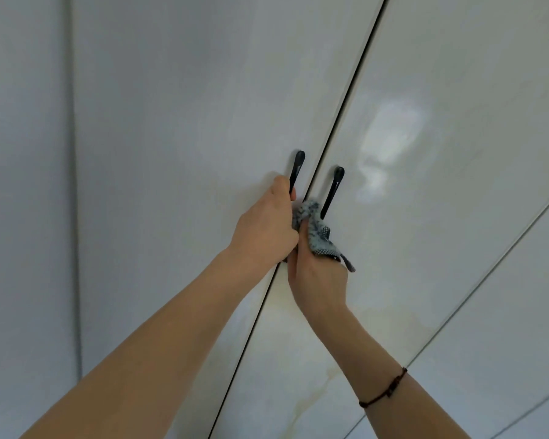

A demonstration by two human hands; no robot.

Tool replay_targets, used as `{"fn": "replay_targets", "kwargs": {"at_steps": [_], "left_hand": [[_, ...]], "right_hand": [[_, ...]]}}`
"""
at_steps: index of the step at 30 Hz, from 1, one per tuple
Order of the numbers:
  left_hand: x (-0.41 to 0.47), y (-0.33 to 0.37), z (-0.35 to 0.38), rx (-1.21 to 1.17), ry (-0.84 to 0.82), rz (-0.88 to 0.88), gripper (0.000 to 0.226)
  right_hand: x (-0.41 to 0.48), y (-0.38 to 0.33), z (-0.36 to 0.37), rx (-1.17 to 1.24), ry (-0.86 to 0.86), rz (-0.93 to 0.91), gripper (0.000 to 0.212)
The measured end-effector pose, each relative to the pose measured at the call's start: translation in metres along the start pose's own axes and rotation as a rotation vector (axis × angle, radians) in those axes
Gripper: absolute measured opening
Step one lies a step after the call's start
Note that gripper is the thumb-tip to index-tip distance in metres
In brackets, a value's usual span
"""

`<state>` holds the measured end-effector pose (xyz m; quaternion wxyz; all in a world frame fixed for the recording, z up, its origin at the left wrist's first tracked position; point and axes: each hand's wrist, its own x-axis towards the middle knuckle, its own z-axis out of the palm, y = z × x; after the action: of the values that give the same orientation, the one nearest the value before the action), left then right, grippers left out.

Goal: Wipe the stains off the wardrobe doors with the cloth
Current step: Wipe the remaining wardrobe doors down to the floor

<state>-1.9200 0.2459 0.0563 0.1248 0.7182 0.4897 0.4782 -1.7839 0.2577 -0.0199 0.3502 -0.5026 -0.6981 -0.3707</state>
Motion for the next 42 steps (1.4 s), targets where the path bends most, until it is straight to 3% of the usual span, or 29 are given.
{"fn": "replay_targets", "kwargs": {"at_steps": [4,8,11,17,20,24,26,31,34,38,40,42], "left_hand": [[0.001,-0.001,0.002,0.012,0.022,0.009,0.038],[-0.003,-0.003,0.001,0.031,0.008,0.027,0.04],[-0.004,-0.002,0.001,0.046,0.008,0.028,0.04],[-0.004,-0.001,0.013,0.097,0.106,0.031,0.047],[-0.004,-0.003,0.013,0.064,0.089,0.042,0.047],[-0.004,-0.006,0.004,-0.012,-0.013,0.055,0.05],[-0.004,-0.007,-0.001,-0.025,-0.044,0.066,0.051],[0.0,-0.012,-0.011,-0.187,-0.076,0.023,0.05],[-0.011,-0.019,-0.017,-0.248,-0.017,0.041,0.053],[-0.038,-0.038,-0.024,-0.068,0.072,0.008,0.038],[-0.046,-0.049,-0.022,0.056,0.029,-0.092,0.02],[-0.056,-0.057,-0.012,0.119,-0.027,-0.159,0.012]], "right_hand": [[0.013,-0.014,0.007,0.021,0.034,0.122,0.081],[-0.049,-0.008,0.024,0.07,-0.002,0.086,0.053],[-0.073,0.019,0.009,0.166,-0.112,0.208,0.03],[0.006,0.072,-0.039,0.362,0.006,0.472,0.029],[-0.002,0.06,-0.026,0.314,-0.046,0.367,0.029],[-0.061,0.023,0.009,0.316,-0.262,0.187,0.032],[-0.056,0.021,0.009,0.347,-0.304,0.225,0.03],[-0.016,0.012,0.012,0.592,-0.178,0.397,0.03],[-0.061,0.004,0.035,0.495,-0.297,0.31,0.034],[-0.088,0.0,0.045,0.424,-0.453,0.217,0.046],[-0.058,-0.001,0.036,0.456,-0.399,0.266,0.046],[-0.023,0.001,0.023,0.602,-0.212,0.372,0.047]]}}
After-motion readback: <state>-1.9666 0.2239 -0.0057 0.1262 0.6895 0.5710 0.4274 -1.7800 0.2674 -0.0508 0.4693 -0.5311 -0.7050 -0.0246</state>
